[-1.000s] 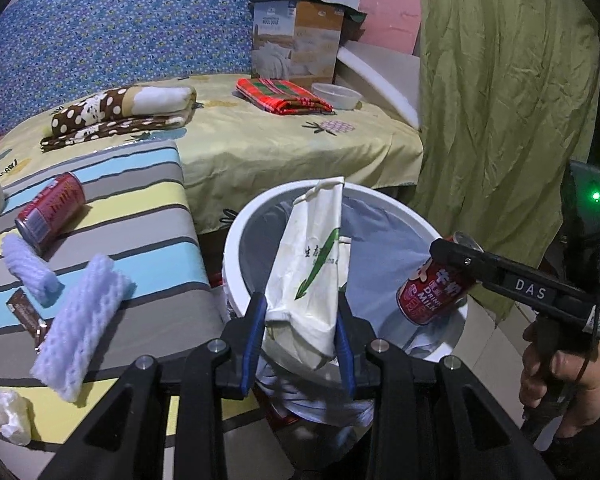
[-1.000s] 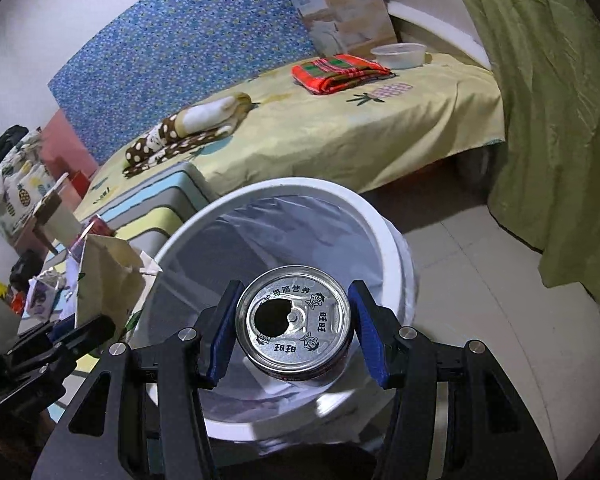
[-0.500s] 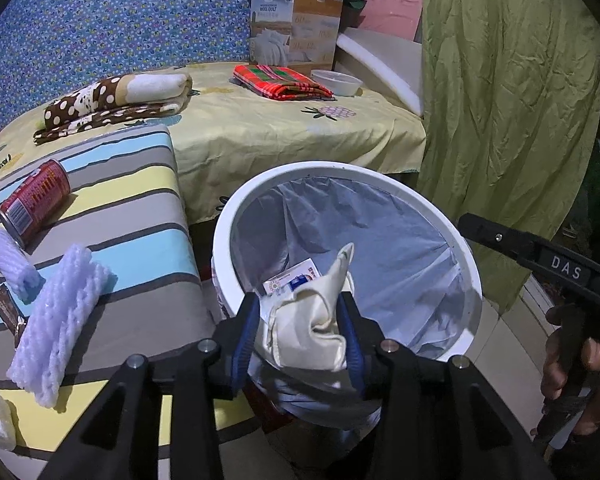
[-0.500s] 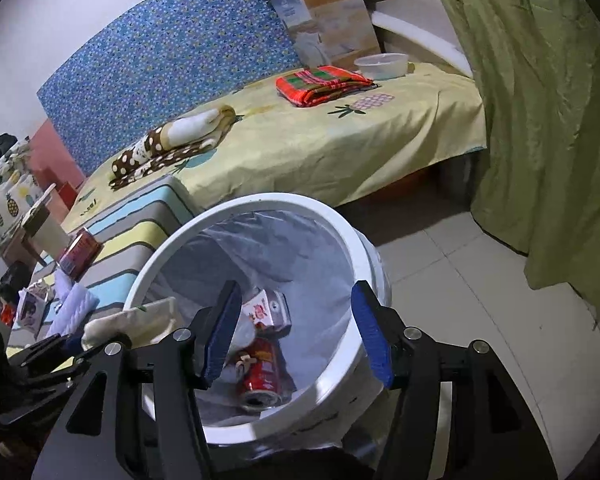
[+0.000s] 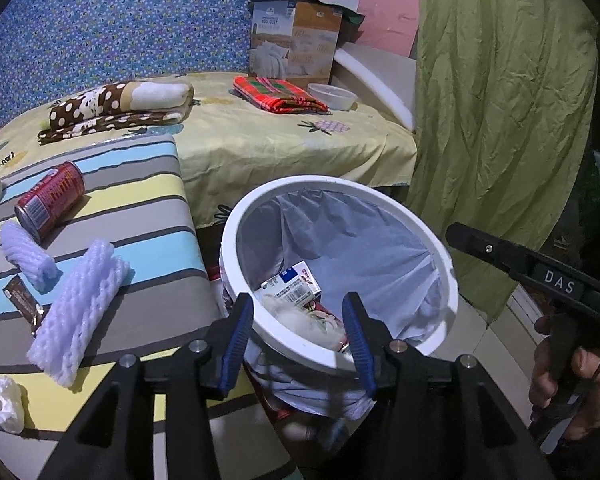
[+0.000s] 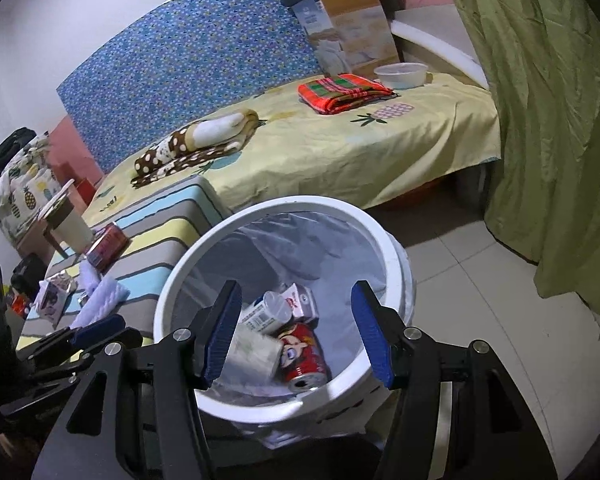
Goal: Collect trash
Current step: 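Carry the can and paper bag over the bin and open both tools, then move both tools back to the bed and grasp the white tissue with the left tool, then grasp the large white foam net sleeve with the right tool while the left tool holds the tissue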
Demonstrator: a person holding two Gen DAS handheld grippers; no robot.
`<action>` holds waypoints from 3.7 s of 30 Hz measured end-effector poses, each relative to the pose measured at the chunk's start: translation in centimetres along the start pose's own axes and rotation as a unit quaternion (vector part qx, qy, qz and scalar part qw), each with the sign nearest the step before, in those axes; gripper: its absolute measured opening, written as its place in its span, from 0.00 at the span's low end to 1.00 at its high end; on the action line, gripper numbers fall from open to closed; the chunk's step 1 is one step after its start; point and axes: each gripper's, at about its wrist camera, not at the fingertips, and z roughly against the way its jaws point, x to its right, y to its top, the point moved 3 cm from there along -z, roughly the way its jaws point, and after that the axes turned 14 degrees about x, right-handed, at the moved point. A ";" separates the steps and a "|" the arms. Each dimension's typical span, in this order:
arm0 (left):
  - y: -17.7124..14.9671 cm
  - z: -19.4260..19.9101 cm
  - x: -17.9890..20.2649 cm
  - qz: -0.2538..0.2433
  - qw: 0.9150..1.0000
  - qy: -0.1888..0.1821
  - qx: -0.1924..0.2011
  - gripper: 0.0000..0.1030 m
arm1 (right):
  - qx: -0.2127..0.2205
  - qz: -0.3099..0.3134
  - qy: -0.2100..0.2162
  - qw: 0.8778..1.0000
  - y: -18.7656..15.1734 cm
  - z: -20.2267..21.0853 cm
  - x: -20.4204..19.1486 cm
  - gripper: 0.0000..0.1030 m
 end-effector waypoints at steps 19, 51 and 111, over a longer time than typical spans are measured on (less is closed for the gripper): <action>-0.3 6.1 -3.5 0.040 0.998 0.021 0.034 0.47 | 0.006 0.041 0.064 0.997 -0.2 1.6 -5.7 0.57; -4.1 13.3 -14.1 0.096 0.976 0.185 0.057 0.49 | -0.057 0.082 0.173 0.980 -4.2 1.1 -13.8 0.57; -6.4 10.0 -18.7 0.128 0.969 0.209 0.034 0.32 | -0.117 0.128 0.173 0.970 -6.6 -5.3 -20.6 0.10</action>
